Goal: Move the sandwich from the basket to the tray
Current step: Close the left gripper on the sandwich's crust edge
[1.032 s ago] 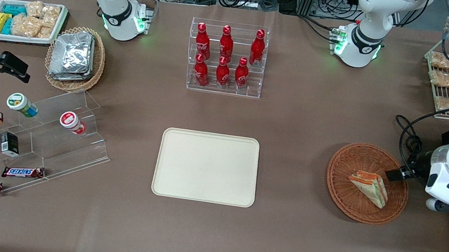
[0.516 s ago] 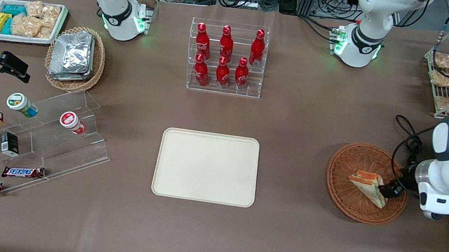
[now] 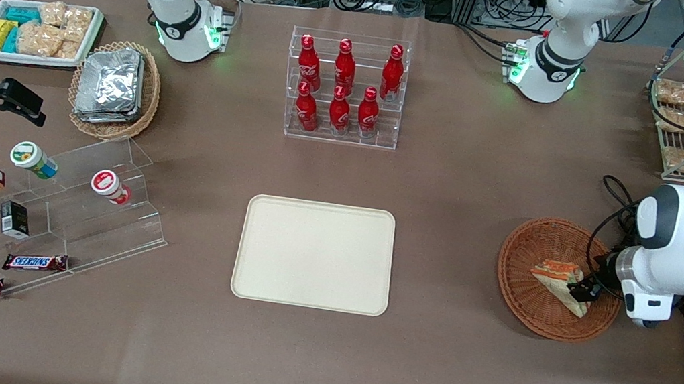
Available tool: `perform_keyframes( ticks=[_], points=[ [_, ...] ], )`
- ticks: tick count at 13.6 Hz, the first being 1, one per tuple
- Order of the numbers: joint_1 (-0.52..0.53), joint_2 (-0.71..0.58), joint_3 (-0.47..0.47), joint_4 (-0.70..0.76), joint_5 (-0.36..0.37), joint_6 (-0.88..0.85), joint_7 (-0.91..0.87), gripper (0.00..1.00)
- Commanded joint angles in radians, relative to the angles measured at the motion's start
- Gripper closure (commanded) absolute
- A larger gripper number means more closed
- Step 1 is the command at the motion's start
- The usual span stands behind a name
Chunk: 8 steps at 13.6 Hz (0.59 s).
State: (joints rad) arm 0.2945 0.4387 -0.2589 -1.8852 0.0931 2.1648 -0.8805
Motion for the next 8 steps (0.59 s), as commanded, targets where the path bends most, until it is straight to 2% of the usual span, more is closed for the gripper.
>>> perform_keyframes(
  ticks=[1,8],
  points=[
    [0.003,0.008,-0.005,-0.018,0.002,0.021,-0.049,0.00],
    [-0.011,0.040,-0.011,0.066,0.004,0.013,-0.087,0.00]
  ],
)
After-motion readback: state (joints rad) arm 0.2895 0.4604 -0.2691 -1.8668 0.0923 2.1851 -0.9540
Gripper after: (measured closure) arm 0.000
